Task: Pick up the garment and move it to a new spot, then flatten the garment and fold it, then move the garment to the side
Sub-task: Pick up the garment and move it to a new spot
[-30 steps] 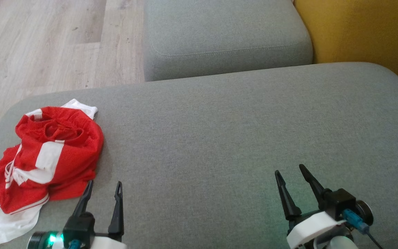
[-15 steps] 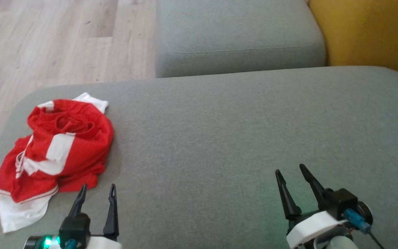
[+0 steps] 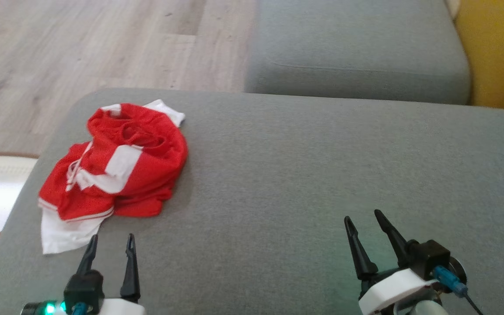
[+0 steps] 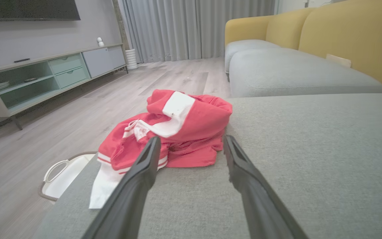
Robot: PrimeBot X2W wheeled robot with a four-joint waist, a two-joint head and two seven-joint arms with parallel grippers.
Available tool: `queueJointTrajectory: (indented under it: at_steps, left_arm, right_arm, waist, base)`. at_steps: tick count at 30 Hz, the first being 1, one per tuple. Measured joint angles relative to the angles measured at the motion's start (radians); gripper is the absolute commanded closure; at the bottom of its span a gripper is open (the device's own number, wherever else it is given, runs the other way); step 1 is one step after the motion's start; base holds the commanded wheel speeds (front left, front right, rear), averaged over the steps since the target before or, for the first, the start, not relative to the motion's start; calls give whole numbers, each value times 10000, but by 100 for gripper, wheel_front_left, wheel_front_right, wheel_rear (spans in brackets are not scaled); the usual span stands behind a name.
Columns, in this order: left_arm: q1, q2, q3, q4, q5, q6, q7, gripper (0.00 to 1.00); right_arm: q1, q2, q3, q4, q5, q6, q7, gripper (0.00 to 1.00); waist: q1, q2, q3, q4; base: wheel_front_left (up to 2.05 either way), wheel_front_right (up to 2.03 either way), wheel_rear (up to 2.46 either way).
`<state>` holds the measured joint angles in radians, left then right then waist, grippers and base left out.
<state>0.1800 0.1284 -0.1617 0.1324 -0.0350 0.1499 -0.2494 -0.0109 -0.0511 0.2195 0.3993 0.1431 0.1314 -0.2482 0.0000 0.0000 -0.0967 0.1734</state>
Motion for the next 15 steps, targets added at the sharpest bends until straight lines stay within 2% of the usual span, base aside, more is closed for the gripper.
queueJointTrajectory:
  at_steps: [8, 15]
  left_arm:
    - [66, 38, 161, -6, 77, 2, 0, 0]
    - [280, 84, 268, -44, 90, 10, 0, 0]
  right_arm:
    - [9, 15, 107, 4, 174, 0, 0, 0]
    - [28, 19, 92, -27, 247, 0, 0, 0]
  waist:
    - [0, 0, -2, 806]
    - [0, 0, -11, 1211]
  base:
    - [0, 0, 0]
    - [0, 0, 0]
